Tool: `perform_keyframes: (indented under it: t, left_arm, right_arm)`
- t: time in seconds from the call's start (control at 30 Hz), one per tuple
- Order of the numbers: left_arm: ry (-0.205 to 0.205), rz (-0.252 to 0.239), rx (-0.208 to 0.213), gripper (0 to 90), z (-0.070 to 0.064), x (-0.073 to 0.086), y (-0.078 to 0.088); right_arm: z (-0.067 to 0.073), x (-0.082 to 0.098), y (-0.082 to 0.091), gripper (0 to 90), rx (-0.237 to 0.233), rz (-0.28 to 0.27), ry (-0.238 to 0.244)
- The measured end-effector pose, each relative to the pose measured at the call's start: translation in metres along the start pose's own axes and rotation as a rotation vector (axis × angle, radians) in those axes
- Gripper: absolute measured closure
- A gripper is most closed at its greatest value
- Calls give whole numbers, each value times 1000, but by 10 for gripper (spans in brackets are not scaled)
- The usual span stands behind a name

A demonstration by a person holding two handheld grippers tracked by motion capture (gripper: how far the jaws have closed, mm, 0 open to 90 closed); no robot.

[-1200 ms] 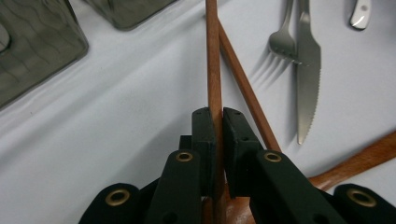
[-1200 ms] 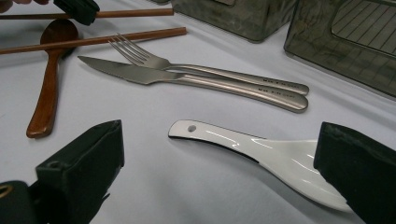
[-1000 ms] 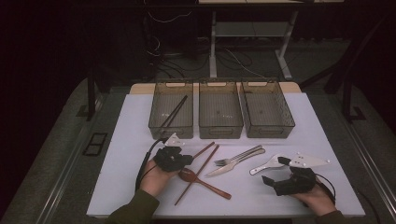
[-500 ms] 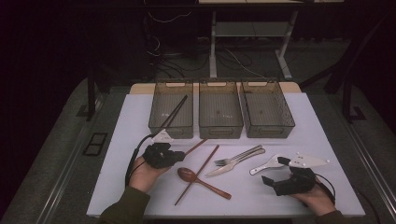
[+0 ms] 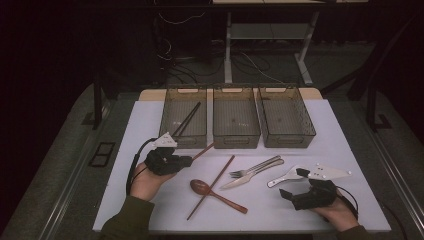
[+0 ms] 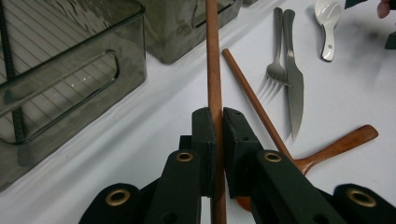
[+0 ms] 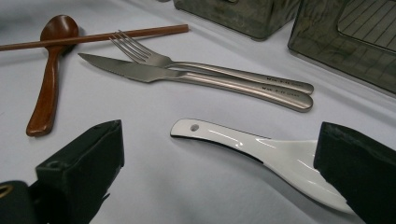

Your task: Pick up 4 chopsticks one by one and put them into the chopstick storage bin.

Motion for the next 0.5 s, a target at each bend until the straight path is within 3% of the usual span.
perform_keyframes:
  t: [0.5]
  left_arm:
    - [18,-47,6,831,12,-15,4]
  right_arm:
    - [0,0,-1,14,2,3,-1]
Point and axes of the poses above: each handheld gripper's, and its own axes: y roughly backward along the jaws, x roughly out of its underside, z roughly to its left, the point moved 4 cm from there along -y, roughly forward along the jaws, and after that the axes turned 9 degrees about y, right-handed, at the moved point
